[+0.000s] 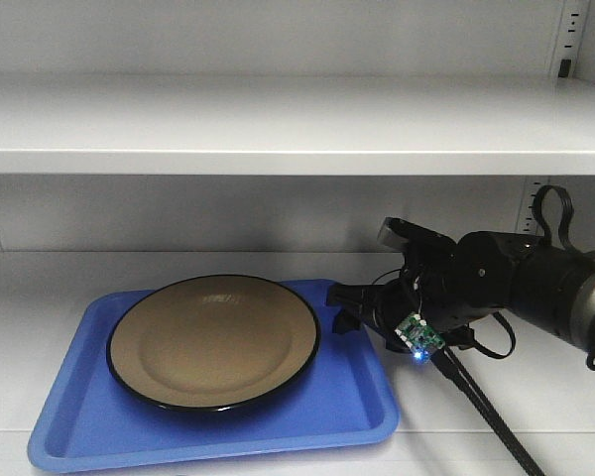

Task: Place disk in tray to left cabinet
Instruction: 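Open the left gripper and withdraw it from the tray rim, then open the right gripper and pull it back from the tray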

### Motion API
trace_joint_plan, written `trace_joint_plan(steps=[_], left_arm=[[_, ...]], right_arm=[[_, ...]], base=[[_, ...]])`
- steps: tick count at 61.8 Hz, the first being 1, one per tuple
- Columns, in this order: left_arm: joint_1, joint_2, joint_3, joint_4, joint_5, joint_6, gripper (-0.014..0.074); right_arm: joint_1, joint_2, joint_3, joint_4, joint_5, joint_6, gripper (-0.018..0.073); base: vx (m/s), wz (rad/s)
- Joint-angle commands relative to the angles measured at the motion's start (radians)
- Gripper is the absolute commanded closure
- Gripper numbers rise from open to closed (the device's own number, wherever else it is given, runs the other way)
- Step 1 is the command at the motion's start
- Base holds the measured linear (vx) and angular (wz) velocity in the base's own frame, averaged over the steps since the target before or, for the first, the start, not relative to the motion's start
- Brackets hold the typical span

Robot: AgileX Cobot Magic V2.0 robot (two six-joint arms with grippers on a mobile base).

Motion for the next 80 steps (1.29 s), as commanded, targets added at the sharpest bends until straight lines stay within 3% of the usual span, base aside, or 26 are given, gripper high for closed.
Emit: trace_joint_plan(steps=[1, 43, 80], left_arm=[[0.003, -0.016, 0.021, -0.002, -0.074, 0.0, 0.0603], [0.003, -0.016, 0.021, -0.002, -0.074, 0.0, 0.0603], [0.003, -0.016, 0.021, -0.002, -0.074, 0.0, 0.0603]], right_arm=[[-0.005, -0.025, -0.016, -0.003, 0.007, 0.003, 0.0012], [-0.018, -0.062, -0.016, -0.027, 0.028, 0.003, 0.0038], [-0.085, -0.159, -0.016, -0.028, 0.104, 0.003, 0.0086]], base=[[0.0, 0.0], [0.0, 0.0], [0.0, 0.0]])
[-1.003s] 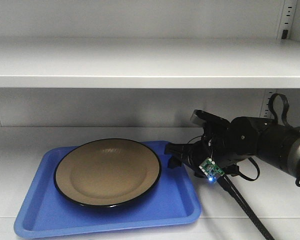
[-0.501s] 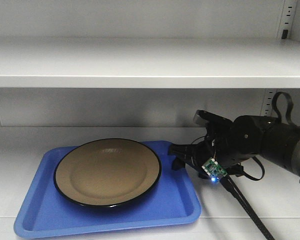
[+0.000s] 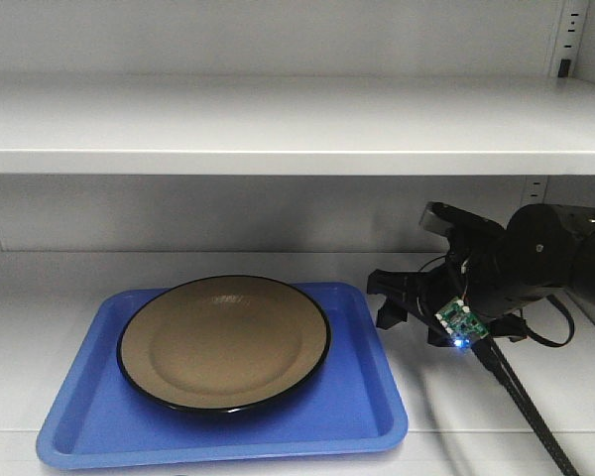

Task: Place disk in tray to left cabinet
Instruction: 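Open the right gripper and pull it back from the tray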

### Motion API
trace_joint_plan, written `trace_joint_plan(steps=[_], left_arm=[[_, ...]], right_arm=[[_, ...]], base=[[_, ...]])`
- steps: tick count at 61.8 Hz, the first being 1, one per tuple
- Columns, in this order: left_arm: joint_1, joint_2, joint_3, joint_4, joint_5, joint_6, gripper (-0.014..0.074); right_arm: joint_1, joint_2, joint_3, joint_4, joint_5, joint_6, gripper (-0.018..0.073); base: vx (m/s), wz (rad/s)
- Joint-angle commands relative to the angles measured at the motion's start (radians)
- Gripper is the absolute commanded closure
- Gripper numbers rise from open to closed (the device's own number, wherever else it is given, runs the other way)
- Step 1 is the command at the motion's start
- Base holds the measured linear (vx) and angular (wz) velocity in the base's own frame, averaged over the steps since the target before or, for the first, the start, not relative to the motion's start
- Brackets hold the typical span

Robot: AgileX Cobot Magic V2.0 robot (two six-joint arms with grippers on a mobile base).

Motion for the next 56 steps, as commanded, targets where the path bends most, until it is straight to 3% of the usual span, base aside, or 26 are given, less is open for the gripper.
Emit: trace_joint_plan(steps=[1, 12, 34, 44, 56], left_arm=[[0.003, -0.016, 0.021, -0.002, -0.081, -0.001, 0.0603], [0.003, -0.016, 0.021, -0.002, -0.081, -0.001, 0.0603], [0.003, -0.016, 0.021, -0.002, -0.081, -0.001, 0.0603], [0.003, -0.016, 0.021, -0.002, -0.081, -0.001, 0.0603], [0.003, -0.016, 0.021, -0.002, -0.081, -0.001, 0.0603]], right_arm=[[-0.011, -0.059, -0.029, 0.003, -0.018, 0.001, 0.0086], [-0.02, -0.117, 0.014, -0.013, 0.036, 0.001, 0.0086], [-0.04, -0.515, 0.529, -0.053, -0.219, -0.046, 0.0127], [-0.04, -0.695, 0.708, -0.053, -0.242, -0.123, 0.0187], [-0.04, -0.905, 0.93, -0.046, -0.386, -0.205, 0.0329]], base=[[0.0, 0.0], [0.0, 0.0], [0.0, 0.0], [0.0, 0.0], [0.0, 0.0]])
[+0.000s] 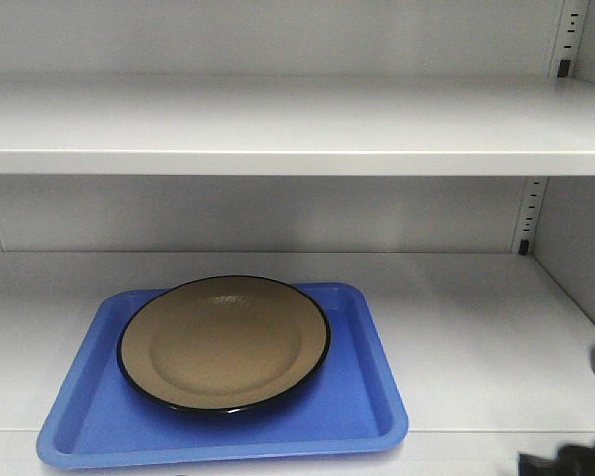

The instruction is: Place disk in tray to left cabinet

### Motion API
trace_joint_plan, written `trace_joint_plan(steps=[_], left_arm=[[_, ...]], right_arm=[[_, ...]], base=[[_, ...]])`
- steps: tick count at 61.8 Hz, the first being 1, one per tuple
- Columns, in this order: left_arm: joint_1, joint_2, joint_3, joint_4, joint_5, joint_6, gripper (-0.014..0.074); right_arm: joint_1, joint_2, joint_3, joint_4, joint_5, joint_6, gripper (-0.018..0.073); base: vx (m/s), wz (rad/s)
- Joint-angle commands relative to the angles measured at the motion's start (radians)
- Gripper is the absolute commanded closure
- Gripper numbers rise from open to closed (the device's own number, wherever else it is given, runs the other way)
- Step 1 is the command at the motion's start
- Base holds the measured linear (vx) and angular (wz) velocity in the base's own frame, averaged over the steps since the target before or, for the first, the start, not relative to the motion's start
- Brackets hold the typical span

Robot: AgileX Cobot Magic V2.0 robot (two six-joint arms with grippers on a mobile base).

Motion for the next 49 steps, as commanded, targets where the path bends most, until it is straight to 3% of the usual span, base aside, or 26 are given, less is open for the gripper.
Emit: trace_joint_plan(steps=[1, 19, 37, 49], left_arm=[[0.003, -0.016, 0.021, -0.002, -0.081, -0.001, 0.0603], [0.003, -0.016, 0.021, -0.002, -0.081, -0.001, 0.0603], [0.003, -0.016, 0.021, -0.002, -0.081, -0.001, 0.0603], [0.003, -0.016, 0.021, -0.002, -0.081, -0.001, 0.0603]], right_arm=[[-0.004, -0.09, 0.052, -0.001, -0.14, -0.044, 0.0341], [-0.004, -0.426, 0.313, -0.01, -0.182, -0.072, 0.0571], [-0.01, -0.722, 0.536, -0.099, -0.248, -0.106, 0.0568], [-0.13, -0.891, 0.7, -0.094, -0.361, -0.092, 0.0567]], base=[[0.0, 0.0], [0.0, 0.0], [0.0, 0.0], [0.0, 0.0]])
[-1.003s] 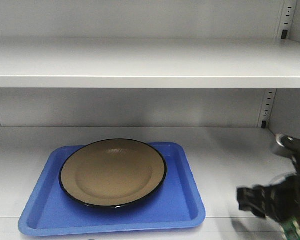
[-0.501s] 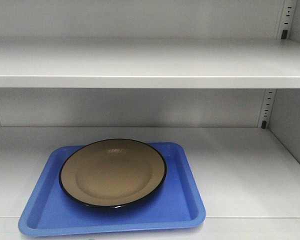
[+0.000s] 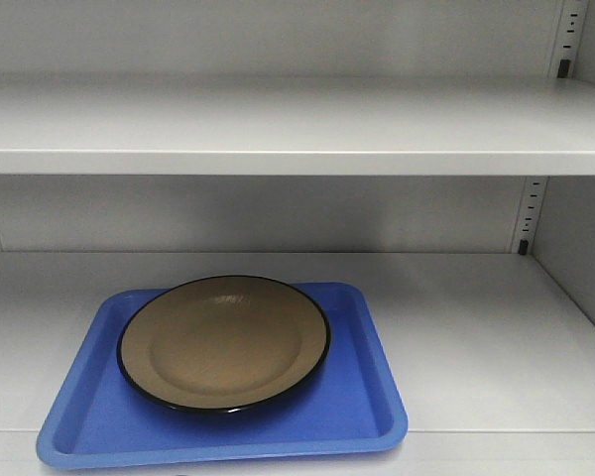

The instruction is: Place disk in tray to left cabinet

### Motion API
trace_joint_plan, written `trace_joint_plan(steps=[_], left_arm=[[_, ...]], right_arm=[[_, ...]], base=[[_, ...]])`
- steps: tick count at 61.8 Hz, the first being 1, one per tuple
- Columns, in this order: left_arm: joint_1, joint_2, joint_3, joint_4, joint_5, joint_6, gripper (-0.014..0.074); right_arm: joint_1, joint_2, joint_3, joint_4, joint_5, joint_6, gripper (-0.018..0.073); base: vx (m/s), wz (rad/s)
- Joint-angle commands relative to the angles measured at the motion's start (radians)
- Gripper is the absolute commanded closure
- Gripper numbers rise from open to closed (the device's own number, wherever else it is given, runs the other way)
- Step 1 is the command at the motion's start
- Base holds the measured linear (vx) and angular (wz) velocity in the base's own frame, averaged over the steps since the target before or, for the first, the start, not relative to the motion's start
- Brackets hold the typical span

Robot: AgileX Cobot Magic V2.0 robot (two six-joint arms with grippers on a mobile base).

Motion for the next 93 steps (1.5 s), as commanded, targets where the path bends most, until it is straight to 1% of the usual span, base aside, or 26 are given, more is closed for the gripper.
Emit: trace_joint_plan(steps=[1, 3, 5, 7, 12, 17, 31, 40, 52, 93], left_arm=[[0.003, -0.016, 0.021, -0.002, -0.082, -0.001, 0.0603], [0.003, -0.016, 0.021, -0.002, -0.082, -0.001, 0.0603], [0.003, -0.016, 0.021, -0.002, -0.082, -0.001, 0.0603], [0.003, -0.014, 0.02, -0.002, -0.082, -0.001, 0.0603], [0.003, -0.016, 0.02, -0.002, -0.08, -0.001, 0.0603], [0.003, -0.016, 0.02, -0.002, -0.08, -0.001, 0.0603], [0.003, -0.016, 0.02, -0.002, -0.08, -0.001, 0.0603], [0.003, -0.016, 0.02, -0.002, -0.08, -0.001, 0.0603], [0.003, -0.016, 0.02, -0.002, -0.08, -0.001, 0.0603], [0.003, -0.016, 0.02, -0.002, -0.08, -0.001, 0.0603]], right_arm=[[-0.067, -0.06, 0.048, -0.012, -0.149, 0.001, 0.0566], [-0.09, -0.095, 0.047, -0.018, -0.121, 0.0, 0.0565], [-0.107, -0.12, 0.044, -0.045, -0.085, -0.012, 0.0564], [-0.124, -0.119, 0.044, -0.068, -0.095, -0.012, 0.0564], [-0.126, -0.113, 0.044, -0.112, -0.107, -0.024, 0.0563], [-0.122, -0.116, 0.044, -0.125, -0.118, -0.023, 0.0562], [-0.122, -0.116, 0.044, -0.124, -0.171, -0.019, 0.0562], [-0.122, -0.116, 0.044, -0.126, -0.281, -0.018, 0.0562], [-0.122, -0.116, 0.044, -0.112, -0.263, 0.008, 0.0562], [-0.122, -0.116, 0.044, -0.11, -0.266, 0.008, 0.0561]], base=[[0.0, 0.0], [0.0, 0.0], [0.0, 0.0], [0.0, 0.0], [0.0, 0.0], [0.0, 0.0], [0.0, 0.0], [0.0, 0.0], [0.0, 0.0], [0.0, 0.0]])
